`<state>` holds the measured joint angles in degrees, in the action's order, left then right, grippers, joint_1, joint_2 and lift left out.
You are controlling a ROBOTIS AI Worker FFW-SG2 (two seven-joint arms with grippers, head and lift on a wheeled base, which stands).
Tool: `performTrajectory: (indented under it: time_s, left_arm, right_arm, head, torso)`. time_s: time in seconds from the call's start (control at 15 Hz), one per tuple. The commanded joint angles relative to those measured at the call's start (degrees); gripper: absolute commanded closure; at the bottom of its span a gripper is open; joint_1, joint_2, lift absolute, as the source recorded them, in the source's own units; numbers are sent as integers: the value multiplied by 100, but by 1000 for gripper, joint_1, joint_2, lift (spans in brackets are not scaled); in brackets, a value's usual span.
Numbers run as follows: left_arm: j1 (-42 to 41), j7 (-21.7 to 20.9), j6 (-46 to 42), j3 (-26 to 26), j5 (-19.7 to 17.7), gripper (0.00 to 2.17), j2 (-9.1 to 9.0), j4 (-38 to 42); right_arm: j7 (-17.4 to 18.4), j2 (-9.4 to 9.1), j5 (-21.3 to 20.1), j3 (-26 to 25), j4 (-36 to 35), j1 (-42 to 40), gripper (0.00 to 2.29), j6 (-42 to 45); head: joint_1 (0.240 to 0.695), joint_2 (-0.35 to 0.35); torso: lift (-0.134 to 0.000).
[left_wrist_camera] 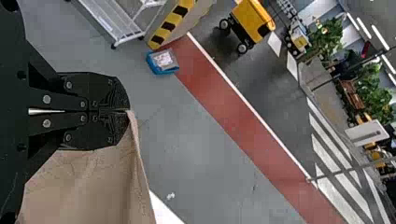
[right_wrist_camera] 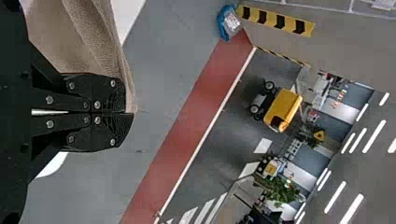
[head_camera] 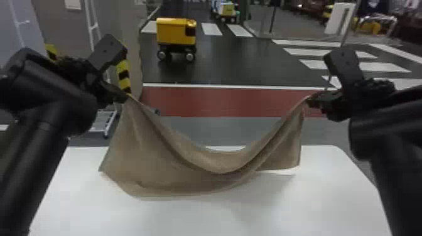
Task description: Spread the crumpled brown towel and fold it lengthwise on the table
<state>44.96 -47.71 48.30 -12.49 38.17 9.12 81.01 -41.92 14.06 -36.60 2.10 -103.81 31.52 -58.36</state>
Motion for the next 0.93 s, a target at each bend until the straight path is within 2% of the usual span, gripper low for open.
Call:
performTrajectory:
  time_s: [0.0, 0.2, 0.33, 0.4, 0.47, 0.53, 0.67, 0.73, 0.87]
  left_arm:
    - [453, 156, -18, -8, -20, 2121, -95, -428]
    - [1112, 253, -35, -8, -29, 2125, -121, -903]
    - [1252, 262, -70, 27, -73, 2121, -59, -938]
    - [1200, 244, -53, 89, -187, 2121, -15, -833]
    - [954, 183, -35, 141, -328, 2121, 160, -499]
    - [558, 112, -18, 264, -372, 2121, 327, -42]
    - [-681, -72, 422, 739, -477, 2121, 696, 1461]
    - [-1244, -151, 668, 967, -565, 2121, 872, 2076]
    - [-2659, -230, 773, 1653, -697, 2121, 1092, 3377]
  right_arm:
    - [17, -26, 30, 10, 282, 530, 1470, 4]
    - [53, 18, 100, 1, 528, 1040, 1470, -31]
    - [53, 70, 144, -52, 519, 1066, 1470, -119]
    - [44, 79, 144, -52, 423, 952, 1470, -207]
    - [44, 97, 171, -87, 177, 671, 1470, -295]
    - [44, 229, 276, -105, -149, 319, 1470, -383]
    - [44, 536, 549, -298, -1238, -858, 1470, -647]
    - [35, 607, 645, -474, -1862, -1597, 1470, -664]
    - [-26, 615, 733, -852, -2882, -2985, 1470, -629]
  head:
    - [408, -90]
    - [346, -86]
    - [291, -84]
    - [276, -85]
    - [270, -85]
    - [269, -85]
    - [292, -79]
    - [342, -68]
    - [413, -50]
  torso:
    - [-123]
    - [-123]
    - [-123]
    - [-123]
    - [-123]
    - [-123]
    - [-123]
    - [-123]
    - [-123]
